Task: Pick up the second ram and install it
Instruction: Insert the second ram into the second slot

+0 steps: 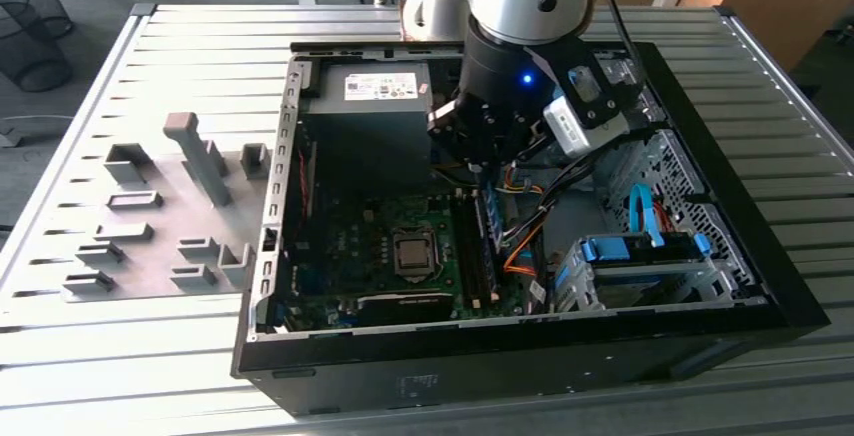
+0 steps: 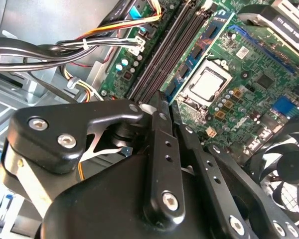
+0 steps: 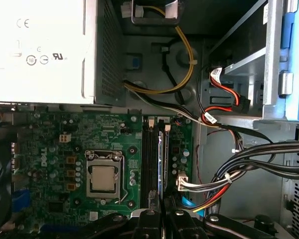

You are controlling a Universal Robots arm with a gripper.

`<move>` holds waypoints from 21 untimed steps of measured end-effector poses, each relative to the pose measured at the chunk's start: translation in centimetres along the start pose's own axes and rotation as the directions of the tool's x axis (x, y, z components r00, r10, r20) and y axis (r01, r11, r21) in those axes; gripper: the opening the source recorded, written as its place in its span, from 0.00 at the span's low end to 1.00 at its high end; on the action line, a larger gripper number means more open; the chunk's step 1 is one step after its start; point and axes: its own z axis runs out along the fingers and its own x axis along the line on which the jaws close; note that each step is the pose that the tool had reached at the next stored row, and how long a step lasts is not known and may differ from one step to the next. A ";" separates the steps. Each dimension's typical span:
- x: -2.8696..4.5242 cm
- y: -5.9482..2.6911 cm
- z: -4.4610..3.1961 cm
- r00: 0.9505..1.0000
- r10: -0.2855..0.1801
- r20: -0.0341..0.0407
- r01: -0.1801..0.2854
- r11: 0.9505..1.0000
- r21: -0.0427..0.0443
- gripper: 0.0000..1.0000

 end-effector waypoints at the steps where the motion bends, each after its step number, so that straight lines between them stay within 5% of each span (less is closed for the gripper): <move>1: 0.00 0.00 0.00 1.000 0.000 0.000 0.000 1.000 0.000 0.14; 13: 0.00 0.00 0.02 1.000 0.002 0.000 -0.002 1.000 0.000 0.14; 21: 0.45 0.08 0.94 1.000 0.022 -0.001 -0.022 1.000 0.000 0.14</move>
